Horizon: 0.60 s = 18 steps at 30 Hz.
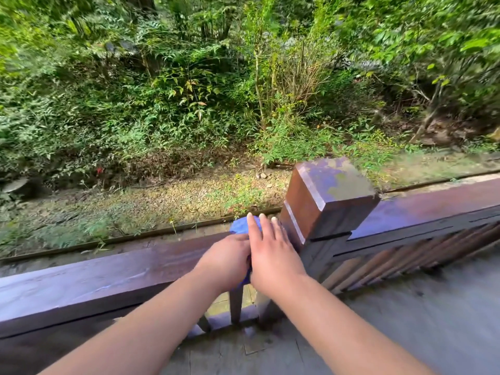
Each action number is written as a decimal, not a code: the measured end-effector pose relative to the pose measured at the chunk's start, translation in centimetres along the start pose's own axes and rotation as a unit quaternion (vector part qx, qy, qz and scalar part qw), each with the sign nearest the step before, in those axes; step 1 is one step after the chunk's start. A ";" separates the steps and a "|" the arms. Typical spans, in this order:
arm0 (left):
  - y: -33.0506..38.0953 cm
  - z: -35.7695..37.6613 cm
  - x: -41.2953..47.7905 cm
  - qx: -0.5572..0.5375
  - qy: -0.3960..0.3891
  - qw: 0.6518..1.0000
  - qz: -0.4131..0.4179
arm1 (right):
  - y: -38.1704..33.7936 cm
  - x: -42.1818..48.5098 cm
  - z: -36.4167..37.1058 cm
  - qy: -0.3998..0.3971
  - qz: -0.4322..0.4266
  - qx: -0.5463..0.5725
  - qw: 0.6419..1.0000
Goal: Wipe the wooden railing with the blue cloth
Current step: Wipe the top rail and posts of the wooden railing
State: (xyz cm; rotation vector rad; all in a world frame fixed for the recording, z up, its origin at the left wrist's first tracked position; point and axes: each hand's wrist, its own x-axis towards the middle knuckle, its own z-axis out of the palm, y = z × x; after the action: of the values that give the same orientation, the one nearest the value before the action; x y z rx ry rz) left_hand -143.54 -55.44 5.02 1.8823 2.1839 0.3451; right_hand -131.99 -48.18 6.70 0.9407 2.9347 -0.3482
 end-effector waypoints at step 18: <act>-2.6 -1.4 -5.5 0.028 0.025 0.999 -0.039 | -2.1 3.5 1.7 -0.094 -0.104 0.015 0.990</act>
State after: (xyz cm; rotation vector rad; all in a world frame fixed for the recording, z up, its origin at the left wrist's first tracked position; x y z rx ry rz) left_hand -145.63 -61.29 5.60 1.8301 2.3160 0.3231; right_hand -136.11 -48.23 5.05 0.5676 2.8639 -0.4633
